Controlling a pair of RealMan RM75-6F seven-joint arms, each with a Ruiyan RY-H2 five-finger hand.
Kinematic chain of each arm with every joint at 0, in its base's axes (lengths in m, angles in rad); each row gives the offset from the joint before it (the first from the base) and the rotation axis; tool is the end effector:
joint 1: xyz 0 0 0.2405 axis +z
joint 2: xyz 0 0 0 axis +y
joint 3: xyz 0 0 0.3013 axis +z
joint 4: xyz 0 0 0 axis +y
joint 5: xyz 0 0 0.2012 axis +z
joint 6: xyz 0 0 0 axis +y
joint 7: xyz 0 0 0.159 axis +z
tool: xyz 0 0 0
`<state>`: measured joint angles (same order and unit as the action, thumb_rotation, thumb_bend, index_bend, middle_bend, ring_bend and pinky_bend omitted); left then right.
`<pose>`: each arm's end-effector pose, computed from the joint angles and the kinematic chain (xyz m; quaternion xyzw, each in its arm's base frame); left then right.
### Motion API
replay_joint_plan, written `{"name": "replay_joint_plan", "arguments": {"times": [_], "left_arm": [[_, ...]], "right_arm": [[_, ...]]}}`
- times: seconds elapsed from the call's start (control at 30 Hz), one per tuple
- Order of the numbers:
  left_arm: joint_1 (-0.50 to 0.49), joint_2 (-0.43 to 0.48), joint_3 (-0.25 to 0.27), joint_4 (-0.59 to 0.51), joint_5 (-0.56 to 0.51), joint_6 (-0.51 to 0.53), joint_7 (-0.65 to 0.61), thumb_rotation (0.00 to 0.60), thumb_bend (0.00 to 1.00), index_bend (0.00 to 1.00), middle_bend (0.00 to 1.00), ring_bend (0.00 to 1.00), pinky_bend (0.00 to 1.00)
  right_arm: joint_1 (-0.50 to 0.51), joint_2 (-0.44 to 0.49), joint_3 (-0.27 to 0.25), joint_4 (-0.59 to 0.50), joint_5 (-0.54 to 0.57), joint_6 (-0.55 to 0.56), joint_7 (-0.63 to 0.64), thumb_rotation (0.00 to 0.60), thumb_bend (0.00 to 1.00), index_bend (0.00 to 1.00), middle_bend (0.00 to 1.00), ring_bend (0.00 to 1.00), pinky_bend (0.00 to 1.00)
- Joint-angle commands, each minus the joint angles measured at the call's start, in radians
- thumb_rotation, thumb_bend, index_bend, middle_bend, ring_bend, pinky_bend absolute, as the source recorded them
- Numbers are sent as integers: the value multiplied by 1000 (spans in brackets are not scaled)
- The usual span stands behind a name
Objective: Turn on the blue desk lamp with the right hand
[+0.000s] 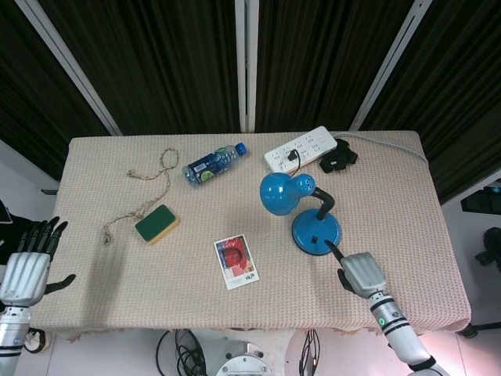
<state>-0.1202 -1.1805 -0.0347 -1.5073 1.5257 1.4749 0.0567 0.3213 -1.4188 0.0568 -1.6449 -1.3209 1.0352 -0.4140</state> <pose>-0.3552 0.2096 0.1689 -0.6292 -0.3483 -0.3671 0.5900 -0.2874 -0.2521 0.0151 0.7369 -0.4234 0.2828 0.4447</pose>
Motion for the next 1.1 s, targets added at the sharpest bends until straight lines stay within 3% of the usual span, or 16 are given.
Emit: {"name": "replay_joint_plan", "arguments": {"times": [0.03, 0.57, 1.1], "left_arm": [[0, 0, 0, 2, -1, -1, -4, 600, 0, 0, 0, 0, 0], [-1, 5, 2, 2, -2, -3, -16, 600, 0, 0, 0, 0, 0], [0, 11, 1, -6, -8, -3, -21, 600, 0, 0, 0, 0, 0]], "right_arm": [[26, -18, 14, 0, 39, -33, 0, 600, 568, 0, 1000, 909, 840], [85, -45, 18, 1, 154, -62, -34, 600, 560, 0, 1000, 908, 840], [111, -66, -26, 13, 205, -59, -78, 600, 561, 0, 1000, 909, 840]]}}
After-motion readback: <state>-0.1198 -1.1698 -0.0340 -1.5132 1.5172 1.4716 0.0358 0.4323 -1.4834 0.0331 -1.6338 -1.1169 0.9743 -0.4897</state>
